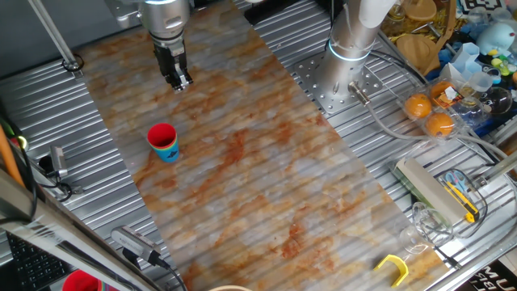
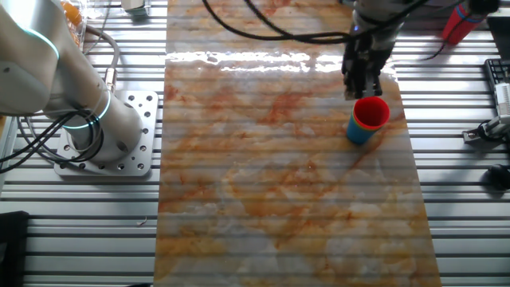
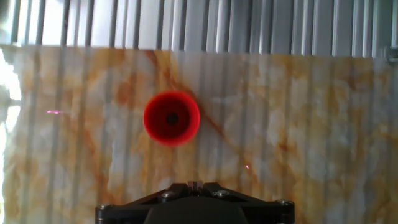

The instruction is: Stack the cups

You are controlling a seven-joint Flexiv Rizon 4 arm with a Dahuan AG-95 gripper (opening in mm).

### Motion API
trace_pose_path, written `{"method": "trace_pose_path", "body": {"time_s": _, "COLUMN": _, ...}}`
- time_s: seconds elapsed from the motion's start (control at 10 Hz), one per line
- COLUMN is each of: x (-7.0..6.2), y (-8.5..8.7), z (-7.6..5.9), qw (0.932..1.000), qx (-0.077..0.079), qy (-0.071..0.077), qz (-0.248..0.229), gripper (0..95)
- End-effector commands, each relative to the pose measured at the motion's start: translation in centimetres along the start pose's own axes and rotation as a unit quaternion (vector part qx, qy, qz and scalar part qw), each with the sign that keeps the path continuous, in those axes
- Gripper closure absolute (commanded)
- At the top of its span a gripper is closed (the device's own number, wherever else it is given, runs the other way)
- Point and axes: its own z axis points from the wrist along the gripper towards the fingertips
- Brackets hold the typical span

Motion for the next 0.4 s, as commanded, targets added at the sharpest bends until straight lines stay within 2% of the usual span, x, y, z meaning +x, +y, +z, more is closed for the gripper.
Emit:
{"method": "trace_pose_path", "body": {"time_s": 0.1, "x": 0.04, "y": -0.02, "z": 0.01, "qw": 1.0, "qx": 0.001, "qy": -0.005, "qz": 0.003, "gripper": 95.0}}
{"method": "trace_pose_path", "body": {"time_s": 0.4, "x": 0.75, "y": -0.34, "z": 0.41, "qw": 1.0, "qx": 0.001, "qy": -0.006, "qz": 0.001, "gripper": 95.0}}
